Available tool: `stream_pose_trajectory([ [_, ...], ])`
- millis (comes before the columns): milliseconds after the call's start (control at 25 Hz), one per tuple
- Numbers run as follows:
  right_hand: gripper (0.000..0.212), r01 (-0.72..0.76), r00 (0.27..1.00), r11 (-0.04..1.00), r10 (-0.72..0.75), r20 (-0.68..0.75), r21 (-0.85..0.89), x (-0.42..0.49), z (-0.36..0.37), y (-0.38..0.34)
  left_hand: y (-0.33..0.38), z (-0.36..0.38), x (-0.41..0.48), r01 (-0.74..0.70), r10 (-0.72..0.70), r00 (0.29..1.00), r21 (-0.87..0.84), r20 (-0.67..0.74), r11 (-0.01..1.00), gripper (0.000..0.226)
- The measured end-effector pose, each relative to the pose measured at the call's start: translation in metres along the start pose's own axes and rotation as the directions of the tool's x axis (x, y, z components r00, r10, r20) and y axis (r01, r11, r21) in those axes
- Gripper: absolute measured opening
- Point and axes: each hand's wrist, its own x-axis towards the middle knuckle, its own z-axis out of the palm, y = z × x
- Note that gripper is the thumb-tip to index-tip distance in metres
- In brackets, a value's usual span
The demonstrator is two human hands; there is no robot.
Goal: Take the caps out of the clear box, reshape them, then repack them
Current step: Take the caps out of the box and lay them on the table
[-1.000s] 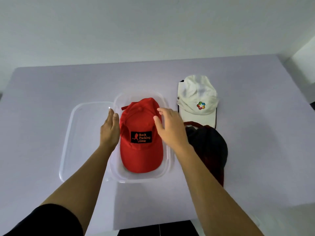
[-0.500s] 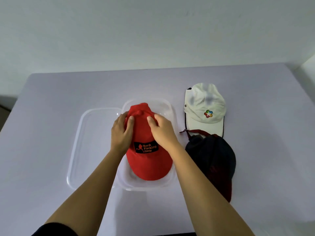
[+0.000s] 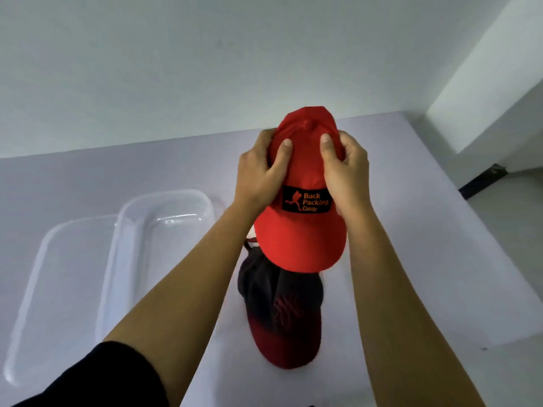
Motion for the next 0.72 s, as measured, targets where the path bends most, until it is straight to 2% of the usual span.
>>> stream_pose_trajectory([
  [160, 0.018, -0.117, 0.993, 0.989, 0.119, 0.014, -0.093, 0.038, -0.050, 0.068, -0.012, 0.092, 0.006, 0.100, -0.112, 0.975, 0.072, 0.191, 0.992, 0.032],
  [280, 0.015, -0.190, 0.980, 0.971, 0.196, 0.026, -0.147, 0.049, -0.065, 0.121, -0.036, 0.139, 0.006, 0.144, -0.190, 0.942, 0.179, 0.275, 0.973, 0.034],
  [440, 0.021, -0.202, 0.971, 0.954, 0.225, 0.086, -0.220, 0.071, -0.074, 0.172, -0.055, 0.181, 0.012, 0.186, -0.256, 0.921, 0.248, 0.293, 0.951, 0.034],
  [600, 0.026, -0.134, 0.976, 0.942, 0.179, 0.123, -0.308, 0.095, -0.075, 0.193, -0.062, 0.196, 0.020, 0.206, -0.284, 0.911, 0.265, 0.300, 0.942, 0.034],
  [720, 0.037, -0.132, 0.970, 0.909, 0.202, 0.139, -0.396, 0.104, -0.081, 0.202, -0.061, 0.203, 0.023, 0.192, -0.282, 0.905, 0.285, 0.317, 0.939, 0.035],
])
